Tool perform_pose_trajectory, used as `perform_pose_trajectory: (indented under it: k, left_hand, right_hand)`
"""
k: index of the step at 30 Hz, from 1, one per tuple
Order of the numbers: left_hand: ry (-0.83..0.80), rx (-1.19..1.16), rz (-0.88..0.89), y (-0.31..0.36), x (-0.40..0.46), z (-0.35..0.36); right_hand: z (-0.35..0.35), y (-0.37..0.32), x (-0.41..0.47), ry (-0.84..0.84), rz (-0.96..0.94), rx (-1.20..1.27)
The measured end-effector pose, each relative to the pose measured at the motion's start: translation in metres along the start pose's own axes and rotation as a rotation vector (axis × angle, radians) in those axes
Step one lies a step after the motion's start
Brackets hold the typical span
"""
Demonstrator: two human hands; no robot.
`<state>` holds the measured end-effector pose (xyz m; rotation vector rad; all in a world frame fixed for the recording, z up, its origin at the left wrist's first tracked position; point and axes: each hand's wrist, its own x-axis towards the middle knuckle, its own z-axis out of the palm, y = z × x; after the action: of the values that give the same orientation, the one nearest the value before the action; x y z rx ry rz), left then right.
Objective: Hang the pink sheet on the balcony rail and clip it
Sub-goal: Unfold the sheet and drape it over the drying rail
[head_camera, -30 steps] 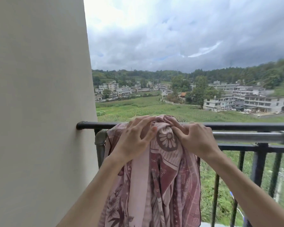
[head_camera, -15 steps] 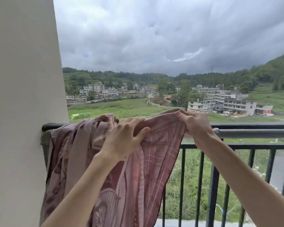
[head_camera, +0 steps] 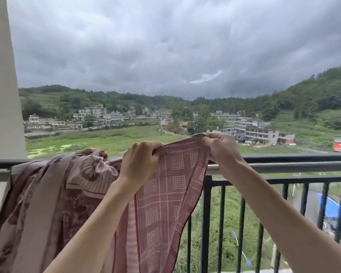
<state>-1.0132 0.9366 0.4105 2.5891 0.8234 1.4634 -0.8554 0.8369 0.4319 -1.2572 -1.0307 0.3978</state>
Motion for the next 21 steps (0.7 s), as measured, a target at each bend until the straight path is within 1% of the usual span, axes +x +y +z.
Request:
perform_pose_trajectory:
  k: [8, 13, 15, 17, 21]
  left_hand:
    - [-0.028, -0.053, 0.072, 0.074, 0.017, 0.069]
    - [-0.119, -0.060, 0.166, 0.120, 0.031, 0.119]
    - [-0.115, -0.038, 0.141, 0.143, 0.042, 0.131]
    - [-0.104, -0.065, 0.124, 0.156, 0.054, 0.138]
    - [-0.136, -0.205, 0.188, 0.195, 0.070, 0.156]
  right_hand:
    - [-0.099, 0.009, 0.006, 0.186, -0.057, -0.117]
    - [-0.159, 0.019, 0.021, 0.353, -0.078, -0.208]
    - [-0.186, 0.013, 0.026, 0.356, -0.082, -0.244]
    - [-0.205, 0.011, 0.034, 0.356, -0.072, -0.263]
    - [-0.250, 0.012, 0.052, 0.392, -0.043, -0.160]
